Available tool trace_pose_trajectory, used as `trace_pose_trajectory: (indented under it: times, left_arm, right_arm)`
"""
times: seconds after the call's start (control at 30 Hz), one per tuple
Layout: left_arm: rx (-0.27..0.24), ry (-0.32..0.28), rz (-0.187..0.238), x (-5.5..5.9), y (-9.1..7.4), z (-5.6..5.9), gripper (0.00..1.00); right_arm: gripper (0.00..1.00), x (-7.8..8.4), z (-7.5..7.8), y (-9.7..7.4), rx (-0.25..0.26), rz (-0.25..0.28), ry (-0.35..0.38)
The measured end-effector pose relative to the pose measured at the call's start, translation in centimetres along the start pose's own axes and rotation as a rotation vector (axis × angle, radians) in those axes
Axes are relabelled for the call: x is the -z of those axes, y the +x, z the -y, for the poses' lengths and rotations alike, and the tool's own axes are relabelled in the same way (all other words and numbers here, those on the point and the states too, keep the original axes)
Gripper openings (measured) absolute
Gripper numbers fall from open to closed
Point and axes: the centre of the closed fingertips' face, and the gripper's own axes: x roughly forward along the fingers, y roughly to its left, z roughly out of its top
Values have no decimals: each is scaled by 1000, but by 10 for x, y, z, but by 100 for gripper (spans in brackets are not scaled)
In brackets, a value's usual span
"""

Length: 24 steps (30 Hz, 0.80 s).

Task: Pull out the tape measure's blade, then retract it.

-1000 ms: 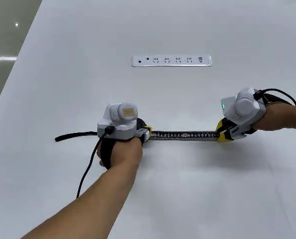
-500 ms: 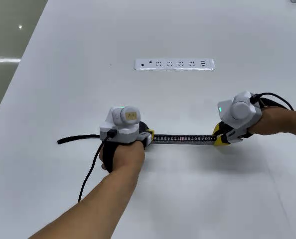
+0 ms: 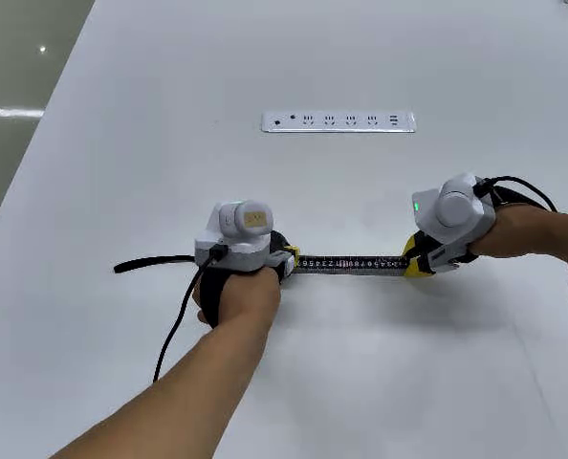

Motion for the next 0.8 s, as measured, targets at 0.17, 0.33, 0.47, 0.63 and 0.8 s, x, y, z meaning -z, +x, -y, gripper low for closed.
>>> trace_pose_trajectory:
  times: [0.17,0.33,0.47,0.63,0.8]
  left_arm:
    - [1,1,0,0,0,0,61]
    - [3,2,0,0,0,0,61]
    - [5,3,-1,0,0,0,61]
    - [6,3,-1,0,0,-1,61]
    - [5,1,0,0,0,-1,61]
  right_arm:
    - [12,-5,1,2,2,3,1]
    - [12,-10,1,5,-3,1,6]
    - [12,-16,1,7,-8,6,1]
    - [12,-21,1,10,-19,19,25]
    - [12,-23,1,11,-22,26,32]
